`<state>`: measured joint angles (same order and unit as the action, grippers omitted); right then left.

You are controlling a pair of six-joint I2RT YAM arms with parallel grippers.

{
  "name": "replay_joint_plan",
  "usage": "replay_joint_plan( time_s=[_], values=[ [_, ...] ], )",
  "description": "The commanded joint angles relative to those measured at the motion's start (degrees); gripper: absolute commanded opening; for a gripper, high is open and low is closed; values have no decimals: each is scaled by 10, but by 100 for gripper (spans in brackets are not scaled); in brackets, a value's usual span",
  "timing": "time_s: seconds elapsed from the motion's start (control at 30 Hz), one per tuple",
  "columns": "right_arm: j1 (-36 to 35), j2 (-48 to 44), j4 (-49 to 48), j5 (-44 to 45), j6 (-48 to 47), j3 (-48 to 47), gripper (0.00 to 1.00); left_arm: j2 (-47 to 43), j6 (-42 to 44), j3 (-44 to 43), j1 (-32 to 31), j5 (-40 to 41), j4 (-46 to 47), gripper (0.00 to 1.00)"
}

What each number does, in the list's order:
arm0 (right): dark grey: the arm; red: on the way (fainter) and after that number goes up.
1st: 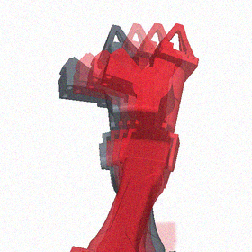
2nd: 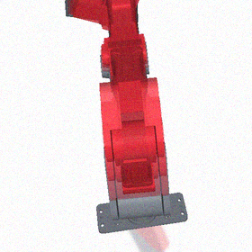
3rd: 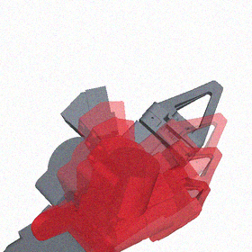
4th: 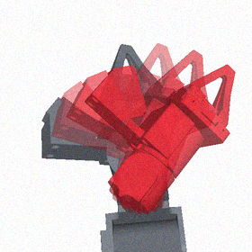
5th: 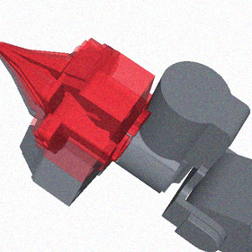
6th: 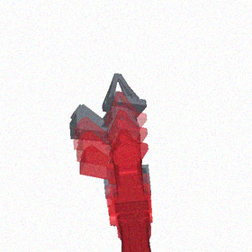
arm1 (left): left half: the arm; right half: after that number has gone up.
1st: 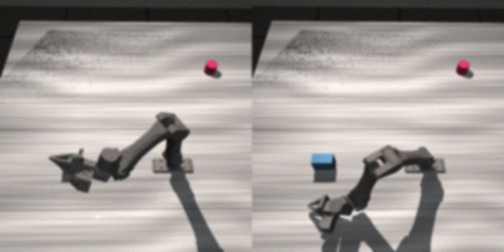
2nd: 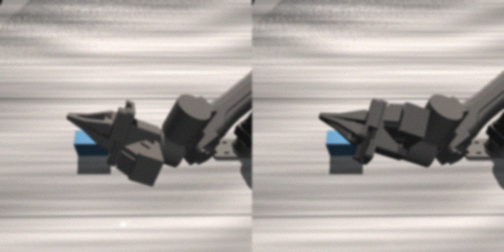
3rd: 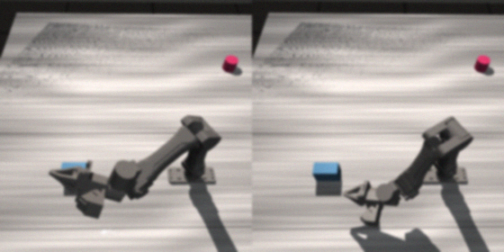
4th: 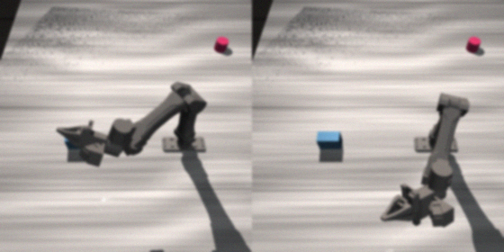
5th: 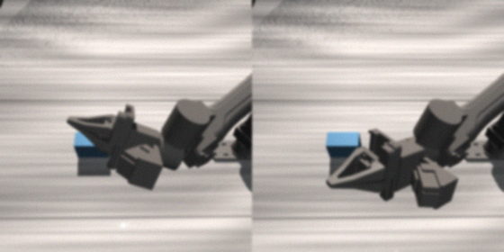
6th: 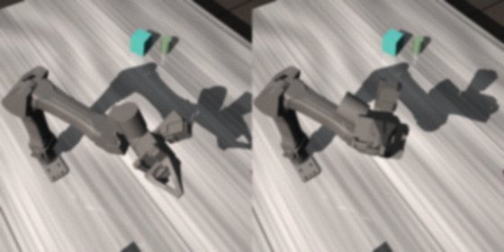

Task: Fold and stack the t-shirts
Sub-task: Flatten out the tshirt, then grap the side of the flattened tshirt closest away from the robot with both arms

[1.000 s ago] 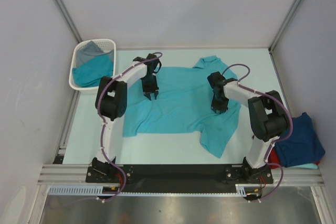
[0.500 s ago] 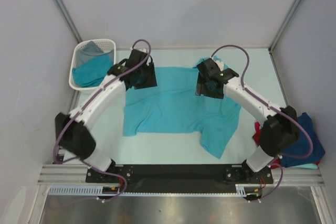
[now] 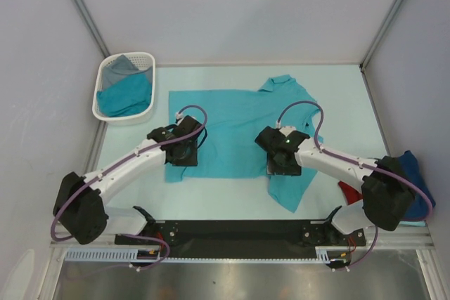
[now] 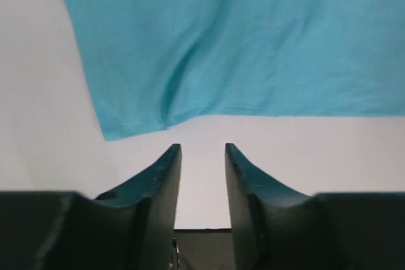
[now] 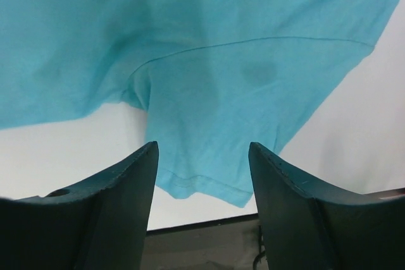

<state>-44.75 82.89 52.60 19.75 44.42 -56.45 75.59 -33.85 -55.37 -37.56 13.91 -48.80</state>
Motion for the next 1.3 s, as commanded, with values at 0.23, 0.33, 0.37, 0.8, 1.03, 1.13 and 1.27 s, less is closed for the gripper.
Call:
replay_joint_plan(
  time_s=[0.23, 0.33, 0.37, 0.8, 1.03, 1.13, 1.27],
  values=[
    [-192, -144, 7, 149, 168, 42, 69, -213, -71, 65, -16, 2, 9, 33],
    [-205, -131, 29, 142, 139, 15, 76, -217, -75, 64, -40, 36, -24, 81],
    [-212, -128, 36, 157, 140, 12, 81, -224, -89, 68, -49, 37, -29, 99],
    [-271, -221, 19, 220, 261, 65, 100, -293, -162, 98, -47, -30, 34, 94],
    [-233, -185, 55, 157, 230, 54, 100, -214, -182, 74, -47, -6, -45, 92],
    [-230, -136, 74, 144, 233, 46, 100, -198, -198, 91, -45, -7, -49, 91],
    [-228, -147, 64, 132, 242, 65, 100, -164, -206, 105, -23, -27, -54, 92]
  ],
)
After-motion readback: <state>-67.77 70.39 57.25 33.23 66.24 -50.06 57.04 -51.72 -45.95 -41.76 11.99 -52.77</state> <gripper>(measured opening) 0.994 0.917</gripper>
